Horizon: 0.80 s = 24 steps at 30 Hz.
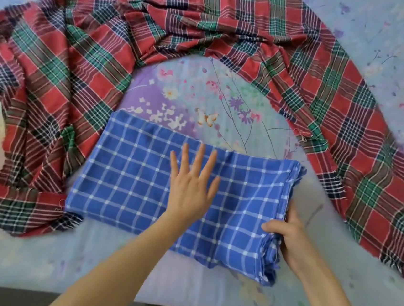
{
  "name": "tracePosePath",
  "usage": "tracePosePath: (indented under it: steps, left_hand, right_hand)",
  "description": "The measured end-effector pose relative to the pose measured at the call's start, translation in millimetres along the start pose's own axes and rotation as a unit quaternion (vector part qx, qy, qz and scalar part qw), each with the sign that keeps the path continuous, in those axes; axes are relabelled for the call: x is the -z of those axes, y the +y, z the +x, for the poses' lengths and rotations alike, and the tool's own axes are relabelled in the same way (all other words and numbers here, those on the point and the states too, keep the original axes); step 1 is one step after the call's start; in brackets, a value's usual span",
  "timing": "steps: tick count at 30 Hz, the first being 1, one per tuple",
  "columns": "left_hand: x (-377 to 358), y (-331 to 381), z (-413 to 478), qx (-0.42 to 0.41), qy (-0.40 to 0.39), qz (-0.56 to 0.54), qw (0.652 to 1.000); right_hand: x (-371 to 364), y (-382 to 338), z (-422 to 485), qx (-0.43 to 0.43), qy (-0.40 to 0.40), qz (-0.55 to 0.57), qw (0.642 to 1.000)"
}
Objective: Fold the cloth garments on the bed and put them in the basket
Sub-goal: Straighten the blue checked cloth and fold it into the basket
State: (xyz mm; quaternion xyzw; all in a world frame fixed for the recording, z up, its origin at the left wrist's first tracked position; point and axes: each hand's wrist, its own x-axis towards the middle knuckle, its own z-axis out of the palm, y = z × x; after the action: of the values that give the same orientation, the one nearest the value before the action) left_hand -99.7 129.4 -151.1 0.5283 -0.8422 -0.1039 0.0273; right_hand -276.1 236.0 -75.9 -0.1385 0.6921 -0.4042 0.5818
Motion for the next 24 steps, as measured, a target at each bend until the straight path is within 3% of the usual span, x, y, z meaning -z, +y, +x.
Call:
tracePosePath:
  steps: [3, 5, 7, 8, 9, 10, 12, 13, 14, 15, 18, 20, 22, 24]
  left_hand:
    - [-25.7, 9.0, 28.6, -0.032, -0.127, 0.060, 0.990]
    - [-38.0, 9.2, 32.7, -0.031, -0.154, 0.081, 0.984]
    - [-28.2, 2.2, 32.4, -0.046, -0.140, -0.001, 0.989]
    - [-15.7, -2.2, 27.3, -0.028, -0.135, -0.109, 0.985]
    - [-2.4, -8.7, 20.8, 0.026, -0.113, -0.255, 0.960]
    - [11.1, -16.6, 11.8, 0.116, -0.086, -0.400, 0.905]
    - [37.7, -37.4, -7.3, 0.294, -0.068, -0.590, 0.749]
    - [46.9, -46.0, -18.4, 0.357, -0.080, -0.631, 0.684]
    - [53.3, -56.8, -29.7, 0.402, -0.094, -0.634, 0.654]
    - [56.5, -64.6, -39.9, 0.431, -0.103, -0.621, 0.646]
    - [56.4, -79.6, -59.6, 0.458, -0.108, -0.578, 0.666]
    - [50.1, -78.3, -65.9, 0.439, -0.128, -0.531, 0.714]
    - [43.2, -72.1, -69.8, 0.391, -0.117, -0.465, 0.786]
    - [34.8, -64.5, -75.8, 0.288, -0.090, -0.291, 0.908]
  right_hand:
    - [-18.3, -7.3, -10.4, 0.031, -0.026, -0.077, 0.996]
    - [-35.2, -15.3, -14.4, 0.048, -0.051, -0.124, 0.990]
    - [-52.2, -21.0, -13.8, 0.064, -0.059, -0.158, 0.984]
    - [-63.9, -22.9, -13.6, 0.075, -0.056, -0.179, 0.979]
    - [-78.2, -25.1, -12.0, 0.088, -0.049, -0.199, 0.975]
    - [-92.6, -27.7, -11.0, 0.100, -0.033, -0.220, 0.970]
    - [-123.5, -30.9, -3.9, 0.117, 0.006, -0.285, 0.951]
    - [-137.6, -29.3, 2.9, 0.109, 0.022, -0.330, 0.938]
    - [-154.5, -27.7, 10.3, 0.087, 0.030, -0.367, 0.926]
    - [-169.1, -23.1, 18.6, 0.060, 0.029, -0.393, 0.917]
    - [-204.2, -6.4, 34.6, 0.015, 0.005, -0.457, 0.889]
    - [-208.6, 3.9, 40.6, 0.020, -0.008, -0.493, 0.870]
    - [-201.7, 6.3, 38.5, 0.045, -0.015, -0.471, 0.881]
    - [-182.0, 5.9, 32.8, 0.086, 0.037, -0.417, 0.904]
